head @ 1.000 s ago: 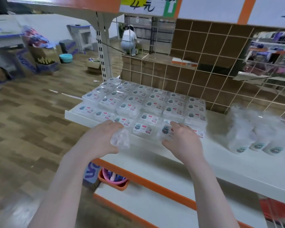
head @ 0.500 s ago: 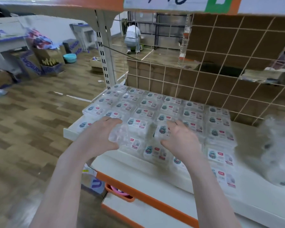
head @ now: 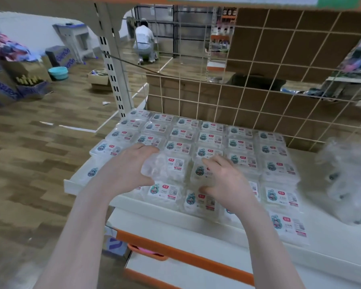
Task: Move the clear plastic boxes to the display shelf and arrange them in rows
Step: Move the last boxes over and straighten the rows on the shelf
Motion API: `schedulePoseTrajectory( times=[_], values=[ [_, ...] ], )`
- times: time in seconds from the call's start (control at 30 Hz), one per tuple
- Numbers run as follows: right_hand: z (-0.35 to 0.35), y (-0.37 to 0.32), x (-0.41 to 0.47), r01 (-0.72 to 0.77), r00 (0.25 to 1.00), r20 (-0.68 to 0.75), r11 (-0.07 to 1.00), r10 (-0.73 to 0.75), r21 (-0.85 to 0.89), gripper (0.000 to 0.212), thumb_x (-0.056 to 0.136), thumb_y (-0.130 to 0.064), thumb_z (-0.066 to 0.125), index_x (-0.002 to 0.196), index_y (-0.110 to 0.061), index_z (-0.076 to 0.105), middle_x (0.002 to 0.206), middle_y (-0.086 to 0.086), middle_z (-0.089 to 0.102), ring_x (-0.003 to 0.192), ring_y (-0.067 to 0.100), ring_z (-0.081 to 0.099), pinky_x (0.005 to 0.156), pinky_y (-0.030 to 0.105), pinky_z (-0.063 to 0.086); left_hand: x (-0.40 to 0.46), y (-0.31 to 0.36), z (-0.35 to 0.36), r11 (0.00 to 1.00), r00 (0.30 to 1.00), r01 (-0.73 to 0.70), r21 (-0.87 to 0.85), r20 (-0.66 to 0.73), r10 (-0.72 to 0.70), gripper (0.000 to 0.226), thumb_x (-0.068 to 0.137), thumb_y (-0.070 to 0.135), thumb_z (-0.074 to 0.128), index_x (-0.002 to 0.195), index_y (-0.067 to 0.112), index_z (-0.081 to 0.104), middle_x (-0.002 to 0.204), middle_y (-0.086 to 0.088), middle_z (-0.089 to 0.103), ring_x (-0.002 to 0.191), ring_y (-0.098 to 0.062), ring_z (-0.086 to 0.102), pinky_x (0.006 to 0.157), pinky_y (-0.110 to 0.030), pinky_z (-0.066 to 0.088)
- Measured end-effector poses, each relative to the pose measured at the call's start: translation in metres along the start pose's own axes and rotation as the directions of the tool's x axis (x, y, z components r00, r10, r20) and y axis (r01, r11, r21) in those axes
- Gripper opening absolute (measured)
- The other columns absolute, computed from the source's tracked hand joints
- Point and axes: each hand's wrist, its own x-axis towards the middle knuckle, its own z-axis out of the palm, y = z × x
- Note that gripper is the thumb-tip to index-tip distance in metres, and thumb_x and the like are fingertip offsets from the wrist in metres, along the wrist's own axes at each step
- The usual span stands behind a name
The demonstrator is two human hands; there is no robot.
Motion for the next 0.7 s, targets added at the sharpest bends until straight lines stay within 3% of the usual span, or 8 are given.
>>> schedulePoseTrajectory(
  times=[0.1,0.33,0.7],
  values=[
    [-0.004,0.007,-0.012,-0.073,0.997,-0.009,0.997,0.073,-0.031,0.065,0.08,-0.033,0.068,0.139,-0.023,0.042,0.14,-0.003,0.041,0.129,0.018,0.035,0.101,0.026,0.032,0.005,-0.004,-0.003,1.0,1.0,-0.029,0.001,0.009,0.029,0.074,0.075,0.023,0.074,0.139,0.031,0.037,0.137,0.009,0.039,0.125,-0.012,0.041,0.096,-0.029,0.04],
    [0.002,0.001,-0.018,-0.131,0.988,-0.093,0.991,0.127,-0.041,0.046,0.084,-0.025,0.066,0.129,-0.019,0.055,0.129,0.0,0.052,0.12,0.021,0.044,0.094,0.028,0.037,0.004,-0.012,-0.005,0.997,0.997,-0.076,-0.018,0.033,0.077,0.073,0.075,0.025,0.074,0.138,0.032,0.038,0.135,0.008,0.041,0.122,-0.014,0.042,0.096,-0.031,0.04],
    [0.01,-0.019,-0.019,-0.205,0.971,-0.131,0.978,0.2,-0.03,0.047,0.085,-0.023,0.065,0.13,-0.014,0.054,0.13,0.006,0.052,0.12,0.024,0.047,0.097,0.033,0.037,-0.013,-0.027,-0.012,0.982,0.979,-0.188,0.015,0.079,0.187,0.077,0.078,0.028,0.072,0.143,0.032,0.03,0.141,0.009,0.035,0.127,-0.012,0.038,0.096,-0.021,0.033]
  ],
)
